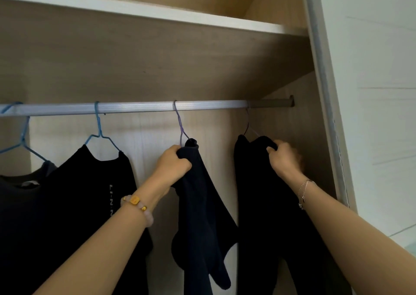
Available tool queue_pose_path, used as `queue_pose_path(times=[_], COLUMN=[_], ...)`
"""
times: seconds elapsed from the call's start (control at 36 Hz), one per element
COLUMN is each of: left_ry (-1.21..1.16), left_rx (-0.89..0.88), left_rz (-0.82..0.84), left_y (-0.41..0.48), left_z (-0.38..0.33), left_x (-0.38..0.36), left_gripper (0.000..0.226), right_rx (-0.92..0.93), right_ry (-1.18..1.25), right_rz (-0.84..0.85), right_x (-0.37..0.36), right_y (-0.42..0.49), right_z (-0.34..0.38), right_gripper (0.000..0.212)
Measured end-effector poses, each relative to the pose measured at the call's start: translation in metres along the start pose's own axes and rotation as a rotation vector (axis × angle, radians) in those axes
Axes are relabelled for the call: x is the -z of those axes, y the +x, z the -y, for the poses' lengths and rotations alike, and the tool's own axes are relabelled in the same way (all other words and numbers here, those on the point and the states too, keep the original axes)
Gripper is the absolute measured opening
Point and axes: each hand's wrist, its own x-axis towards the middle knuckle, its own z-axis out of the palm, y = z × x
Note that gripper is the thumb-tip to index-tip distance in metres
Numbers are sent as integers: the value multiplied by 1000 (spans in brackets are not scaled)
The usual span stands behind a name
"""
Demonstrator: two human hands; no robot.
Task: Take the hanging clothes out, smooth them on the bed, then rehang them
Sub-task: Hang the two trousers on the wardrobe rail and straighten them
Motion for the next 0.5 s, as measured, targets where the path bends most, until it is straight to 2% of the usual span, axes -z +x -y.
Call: queue_pose_path(times=[0.17,0.28,0.39,0.5], left_ry=[-9,-116,-285,-302], left_rx=[2,39,109,122], left_rz=[22,8,-118,-254], left_y=[4,6,10,11], left_z=[-8,-8,-5,1], left_x=[-16,-16,-13,-4], left_gripper=[42,41,24,14], right_rx=[-1,4,-2,-17], right_ry=[24,27,84,152], right_rz=[18,14,31,58], right_x=[0,-1,-2,-4], right_y=[1,3,6,11], right_z=[-4,-7,-10,-11], right_gripper=[44,44,44,43])
